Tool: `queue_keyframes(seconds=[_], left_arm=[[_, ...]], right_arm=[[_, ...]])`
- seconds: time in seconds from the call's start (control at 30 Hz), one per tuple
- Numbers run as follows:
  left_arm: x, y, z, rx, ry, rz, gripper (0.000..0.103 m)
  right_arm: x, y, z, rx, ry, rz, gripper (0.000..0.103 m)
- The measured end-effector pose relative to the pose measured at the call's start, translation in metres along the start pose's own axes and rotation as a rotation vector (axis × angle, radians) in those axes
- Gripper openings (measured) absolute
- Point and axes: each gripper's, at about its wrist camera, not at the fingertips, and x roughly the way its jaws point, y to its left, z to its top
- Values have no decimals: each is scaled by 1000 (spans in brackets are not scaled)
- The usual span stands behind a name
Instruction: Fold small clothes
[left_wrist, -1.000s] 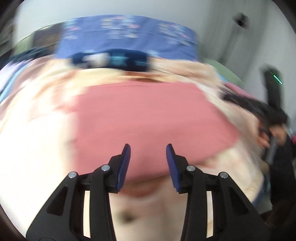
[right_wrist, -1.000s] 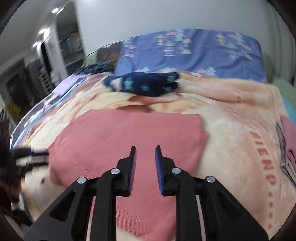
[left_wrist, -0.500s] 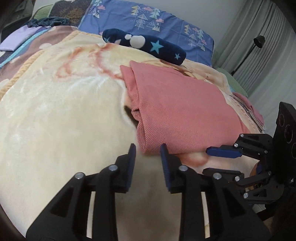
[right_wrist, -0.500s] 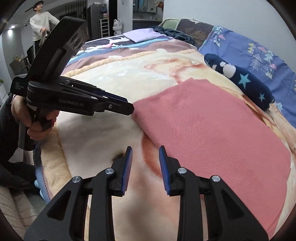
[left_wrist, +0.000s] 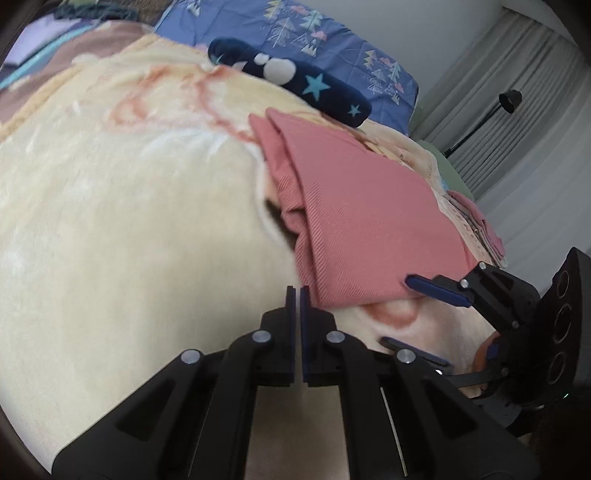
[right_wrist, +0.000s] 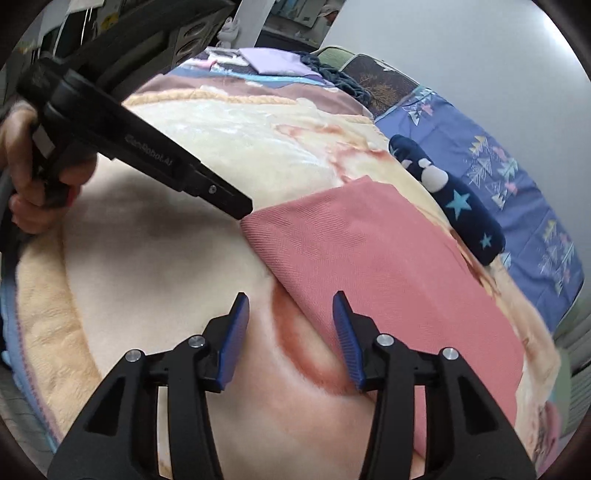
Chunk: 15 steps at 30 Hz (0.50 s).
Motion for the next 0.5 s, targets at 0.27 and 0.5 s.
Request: queue_keyframes(seconds=[0.27, 0.5], left_arm=[[-4, 15, 1, -61, -27, -11, 10], [-17, 27, 12, -111, -60, -20, 30]], right_arm=[[33, 17, 28, -100, -8, -149, 47], [22, 15, 35, -84, -95, -111, 4]])
